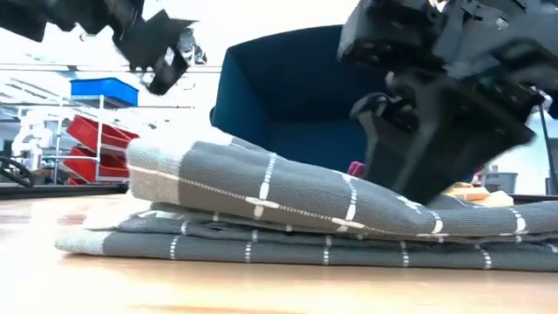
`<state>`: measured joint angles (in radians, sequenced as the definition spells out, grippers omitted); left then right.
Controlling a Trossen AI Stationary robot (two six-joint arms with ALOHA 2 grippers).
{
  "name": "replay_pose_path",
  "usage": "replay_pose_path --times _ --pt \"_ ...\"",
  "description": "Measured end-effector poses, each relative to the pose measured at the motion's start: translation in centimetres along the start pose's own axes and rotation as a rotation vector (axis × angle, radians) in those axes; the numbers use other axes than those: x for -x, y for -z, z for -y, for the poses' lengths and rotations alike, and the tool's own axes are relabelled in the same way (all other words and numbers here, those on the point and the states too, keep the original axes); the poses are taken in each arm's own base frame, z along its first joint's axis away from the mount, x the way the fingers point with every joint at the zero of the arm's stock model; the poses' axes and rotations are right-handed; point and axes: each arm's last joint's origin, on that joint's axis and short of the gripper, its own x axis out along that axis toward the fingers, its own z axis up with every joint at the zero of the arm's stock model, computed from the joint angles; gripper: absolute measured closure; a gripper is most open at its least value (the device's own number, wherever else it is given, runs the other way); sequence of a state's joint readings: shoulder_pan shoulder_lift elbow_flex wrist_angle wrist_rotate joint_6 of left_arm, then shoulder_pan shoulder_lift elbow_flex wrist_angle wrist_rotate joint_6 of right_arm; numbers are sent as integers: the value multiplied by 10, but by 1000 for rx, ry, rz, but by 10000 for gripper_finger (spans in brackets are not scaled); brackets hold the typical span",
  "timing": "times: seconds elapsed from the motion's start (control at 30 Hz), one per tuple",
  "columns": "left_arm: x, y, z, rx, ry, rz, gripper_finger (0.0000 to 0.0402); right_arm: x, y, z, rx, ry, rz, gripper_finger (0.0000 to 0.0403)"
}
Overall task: Fold towel
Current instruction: Fold the gray towel
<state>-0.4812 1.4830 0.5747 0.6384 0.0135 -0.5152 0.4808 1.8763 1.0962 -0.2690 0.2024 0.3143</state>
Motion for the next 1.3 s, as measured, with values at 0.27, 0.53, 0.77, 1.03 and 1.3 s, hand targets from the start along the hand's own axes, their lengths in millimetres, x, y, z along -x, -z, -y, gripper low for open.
replay_pose_path --times 0.27,0.53,0.77,1.03,1.3 --pt "-1 -16 -8 -199 -39 155 197 0 -17 6 -18 -17 137 171" --pt "-15 1 -27 -193 -100 75 197 1 -35 6 -23 -29 314 171" --pt "-24 16 -36 -219 -100 -1 197 1 -28 22 -70 151 243 171" --pt "-32 32 -59 -223 -151 -83 197 1 -29 34 -140 181 233 170" --pt "-40 56 -78 -171 -155 -202 197 23 -25 36 -164 196 169 170"
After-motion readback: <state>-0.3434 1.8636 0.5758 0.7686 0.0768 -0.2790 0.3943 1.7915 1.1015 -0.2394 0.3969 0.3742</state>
